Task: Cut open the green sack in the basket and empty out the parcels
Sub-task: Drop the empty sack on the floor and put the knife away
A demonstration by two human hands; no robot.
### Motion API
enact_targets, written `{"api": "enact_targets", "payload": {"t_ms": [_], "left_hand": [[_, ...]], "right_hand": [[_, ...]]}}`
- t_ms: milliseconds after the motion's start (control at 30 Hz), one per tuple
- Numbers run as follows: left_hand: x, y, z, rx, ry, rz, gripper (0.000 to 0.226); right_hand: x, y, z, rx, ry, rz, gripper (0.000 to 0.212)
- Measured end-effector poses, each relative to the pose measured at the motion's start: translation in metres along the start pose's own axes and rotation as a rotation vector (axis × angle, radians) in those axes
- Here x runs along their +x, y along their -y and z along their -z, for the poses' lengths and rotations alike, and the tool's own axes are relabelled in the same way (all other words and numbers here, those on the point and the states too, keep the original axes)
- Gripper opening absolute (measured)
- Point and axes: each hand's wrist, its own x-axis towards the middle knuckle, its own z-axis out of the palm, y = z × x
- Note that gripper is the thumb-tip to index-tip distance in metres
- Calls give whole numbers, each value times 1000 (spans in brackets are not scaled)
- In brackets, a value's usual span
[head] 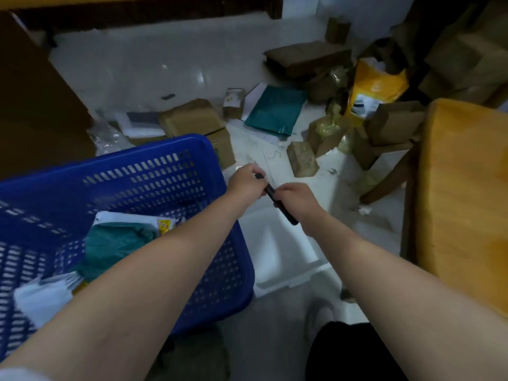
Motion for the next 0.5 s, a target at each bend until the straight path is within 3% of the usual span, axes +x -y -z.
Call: {"api": "enact_targets", "payload": {"t_ms": [267,367,500], "left_hand": [[96,41,-66,384,156,236,27],[110,65,-83,338,183,396,16],[119,86,-95,298,196,427,14]], "right_hand": [[77,-84,-17,-22,-36,-238,14],[96,-110,-25,-46,-22,-306,23],[108,-129,-31,-33,29,-327,24]]}}
